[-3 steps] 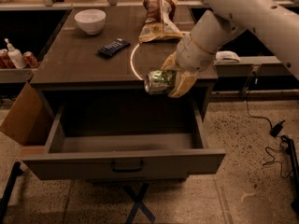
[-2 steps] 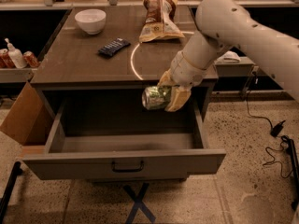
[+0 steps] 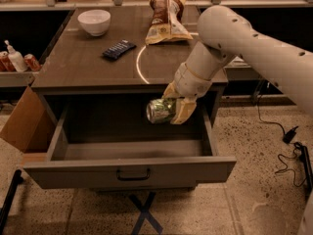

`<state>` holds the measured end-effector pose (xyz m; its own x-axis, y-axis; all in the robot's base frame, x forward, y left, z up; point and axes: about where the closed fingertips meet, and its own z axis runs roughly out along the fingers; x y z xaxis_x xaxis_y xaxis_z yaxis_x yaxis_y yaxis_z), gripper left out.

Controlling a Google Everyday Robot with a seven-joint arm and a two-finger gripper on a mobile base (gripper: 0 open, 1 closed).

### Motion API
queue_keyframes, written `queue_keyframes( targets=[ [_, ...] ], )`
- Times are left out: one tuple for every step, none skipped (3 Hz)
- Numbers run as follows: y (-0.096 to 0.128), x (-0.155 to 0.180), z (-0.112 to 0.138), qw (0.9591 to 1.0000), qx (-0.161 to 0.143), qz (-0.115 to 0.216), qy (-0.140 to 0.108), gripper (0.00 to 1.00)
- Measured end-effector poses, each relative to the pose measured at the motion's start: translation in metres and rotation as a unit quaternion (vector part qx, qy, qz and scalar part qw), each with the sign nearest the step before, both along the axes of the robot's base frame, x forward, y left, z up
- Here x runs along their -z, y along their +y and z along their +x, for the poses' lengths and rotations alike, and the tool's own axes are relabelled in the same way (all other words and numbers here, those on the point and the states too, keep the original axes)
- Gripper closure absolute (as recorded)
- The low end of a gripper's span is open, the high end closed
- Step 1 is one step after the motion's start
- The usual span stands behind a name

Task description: Place green can into top drawer

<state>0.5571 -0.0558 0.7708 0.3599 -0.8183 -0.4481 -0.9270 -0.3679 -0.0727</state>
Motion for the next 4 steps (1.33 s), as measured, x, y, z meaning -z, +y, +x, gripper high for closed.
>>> queue_keyframes(
  targets=[
    [0.001,0.014,-0.002,0.9999,0.008,0.004,0.013,1.0],
    [0.003,0.042,-0.004,0.9983,0.038,0.006,0.044,1.0],
    [0.007,0.069,-0.003,0.9941,0.079,0.008,0.074,1.0],
    [0.013,0.088,0.005,0.9894,0.119,0.015,0.082,1.0]
  ],
)
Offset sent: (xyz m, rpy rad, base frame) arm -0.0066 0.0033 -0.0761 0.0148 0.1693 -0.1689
